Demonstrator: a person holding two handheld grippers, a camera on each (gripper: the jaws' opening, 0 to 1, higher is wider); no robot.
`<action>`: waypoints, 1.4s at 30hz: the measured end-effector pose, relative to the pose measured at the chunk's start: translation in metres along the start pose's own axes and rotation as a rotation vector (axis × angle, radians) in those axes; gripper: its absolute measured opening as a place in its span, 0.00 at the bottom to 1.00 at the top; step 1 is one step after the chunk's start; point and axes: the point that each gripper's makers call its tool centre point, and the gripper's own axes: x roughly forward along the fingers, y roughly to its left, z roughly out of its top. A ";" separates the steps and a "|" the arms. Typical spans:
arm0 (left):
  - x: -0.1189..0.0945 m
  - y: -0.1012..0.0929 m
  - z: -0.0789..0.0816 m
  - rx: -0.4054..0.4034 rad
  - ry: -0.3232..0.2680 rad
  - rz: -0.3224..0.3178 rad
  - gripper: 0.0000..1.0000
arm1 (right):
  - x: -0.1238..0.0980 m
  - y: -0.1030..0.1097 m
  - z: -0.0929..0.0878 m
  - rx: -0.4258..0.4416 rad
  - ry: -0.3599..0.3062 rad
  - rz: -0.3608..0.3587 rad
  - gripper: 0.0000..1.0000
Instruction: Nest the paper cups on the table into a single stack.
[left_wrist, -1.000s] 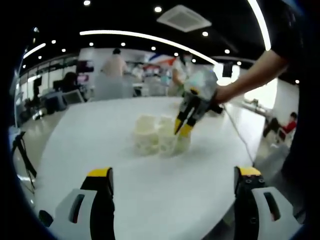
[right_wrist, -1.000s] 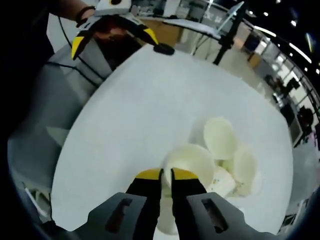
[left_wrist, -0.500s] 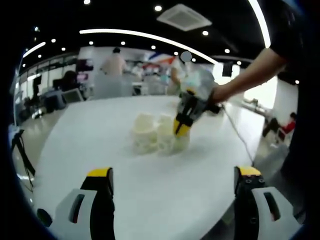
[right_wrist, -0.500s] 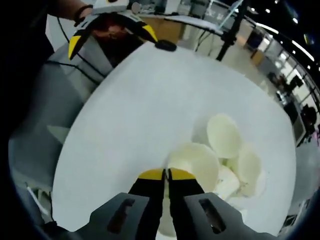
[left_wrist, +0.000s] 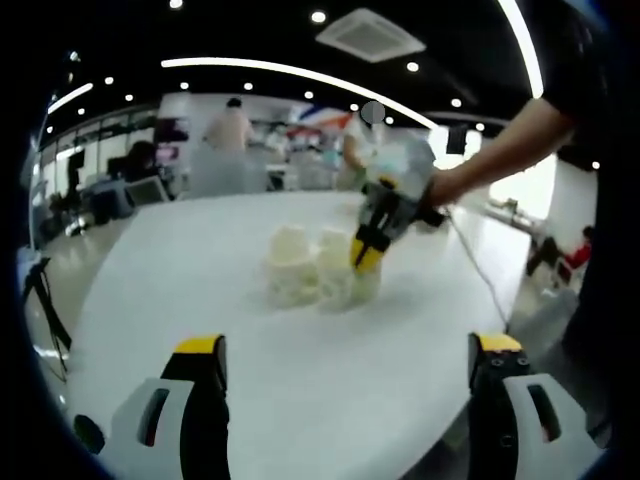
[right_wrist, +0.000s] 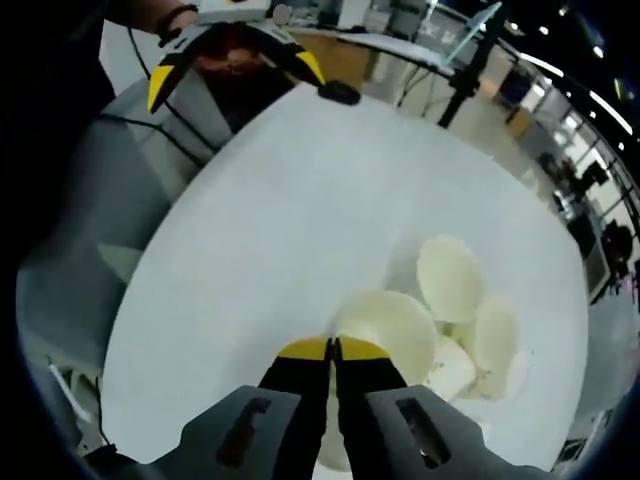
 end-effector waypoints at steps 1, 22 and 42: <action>0.000 0.001 0.001 0.000 -0.005 0.003 1.00 | -0.001 0.001 0.001 -0.004 0.001 0.000 0.00; 0.000 -0.010 0.004 0.006 -0.016 -0.042 1.00 | -0.045 0.027 0.027 -0.048 -0.032 -0.074 0.00; 0.000 -0.027 0.003 0.026 -0.014 -0.096 1.00 | -0.063 0.104 0.043 -0.012 -0.053 -0.065 0.00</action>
